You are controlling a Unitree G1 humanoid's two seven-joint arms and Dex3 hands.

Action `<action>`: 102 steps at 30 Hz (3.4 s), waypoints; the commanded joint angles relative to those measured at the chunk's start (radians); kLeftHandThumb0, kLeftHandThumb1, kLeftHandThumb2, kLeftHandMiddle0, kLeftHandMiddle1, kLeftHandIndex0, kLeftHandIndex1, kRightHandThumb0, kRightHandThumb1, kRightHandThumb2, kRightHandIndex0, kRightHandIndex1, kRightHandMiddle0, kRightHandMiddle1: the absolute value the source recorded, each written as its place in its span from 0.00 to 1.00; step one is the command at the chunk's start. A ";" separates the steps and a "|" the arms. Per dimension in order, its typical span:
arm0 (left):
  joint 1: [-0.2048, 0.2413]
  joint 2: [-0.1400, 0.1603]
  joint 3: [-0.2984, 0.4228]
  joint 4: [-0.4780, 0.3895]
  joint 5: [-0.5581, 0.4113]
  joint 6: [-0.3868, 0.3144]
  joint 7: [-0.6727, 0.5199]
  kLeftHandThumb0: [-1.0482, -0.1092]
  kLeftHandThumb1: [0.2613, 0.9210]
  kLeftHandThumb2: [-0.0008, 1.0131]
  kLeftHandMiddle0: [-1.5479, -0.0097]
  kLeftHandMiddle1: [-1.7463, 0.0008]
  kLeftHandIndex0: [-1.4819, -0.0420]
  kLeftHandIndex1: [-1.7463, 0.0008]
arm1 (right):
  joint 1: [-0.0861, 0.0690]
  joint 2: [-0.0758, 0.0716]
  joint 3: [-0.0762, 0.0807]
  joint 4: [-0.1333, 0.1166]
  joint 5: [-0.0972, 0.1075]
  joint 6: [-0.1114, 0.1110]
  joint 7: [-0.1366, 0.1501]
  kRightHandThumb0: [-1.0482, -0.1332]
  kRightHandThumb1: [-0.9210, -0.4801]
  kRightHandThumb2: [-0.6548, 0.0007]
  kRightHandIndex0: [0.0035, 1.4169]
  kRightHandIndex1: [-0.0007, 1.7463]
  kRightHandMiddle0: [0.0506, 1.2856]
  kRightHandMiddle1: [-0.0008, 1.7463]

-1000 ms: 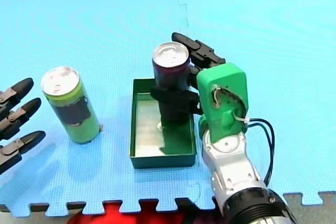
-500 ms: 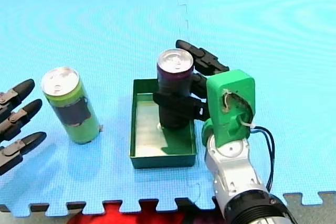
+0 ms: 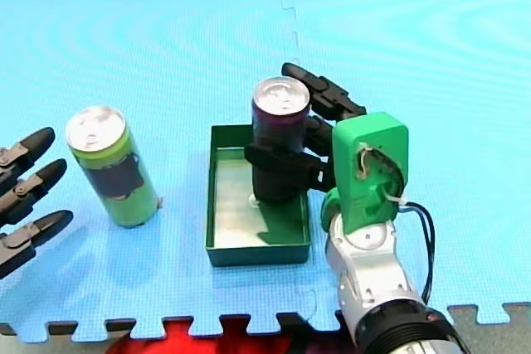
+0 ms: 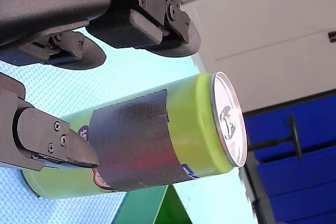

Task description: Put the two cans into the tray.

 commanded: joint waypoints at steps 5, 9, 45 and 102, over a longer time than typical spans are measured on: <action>0.003 0.006 0.005 -0.015 -0.006 -0.001 0.001 0.00 1.00 0.01 0.71 1.00 0.73 1.00 | -0.036 0.064 -0.006 0.013 -0.002 -0.024 -0.012 0.73 0.38 1.00 0.96 0.00 0.91 0.00; 0.007 0.005 0.004 -0.023 -0.006 0.001 0.000 0.00 1.00 0.01 0.71 1.00 0.74 1.00 | -0.039 0.062 -0.007 0.021 -0.002 -0.031 -0.011 0.74 0.38 1.00 0.96 0.00 0.91 0.00; -0.017 0.000 -0.004 -0.006 0.010 -0.005 0.019 0.00 1.00 0.02 0.70 1.00 0.74 1.00 | -0.035 -0.008 0.089 0.024 -0.187 -0.076 0.019 0.00 0.16 0.99 0.18 0.01 0.11 0.00; -0.011 0.017 0.004 -0.034 -0.010 0.025 -0.005 0.00 1.00 0.03 0.71 1.00 0.74 1.00 | 0.125 -0.067 0.070 -0.161 -0.155 -0.125 0.122 0.00 0.21 0.99 0.24 0.01 0.17 0.01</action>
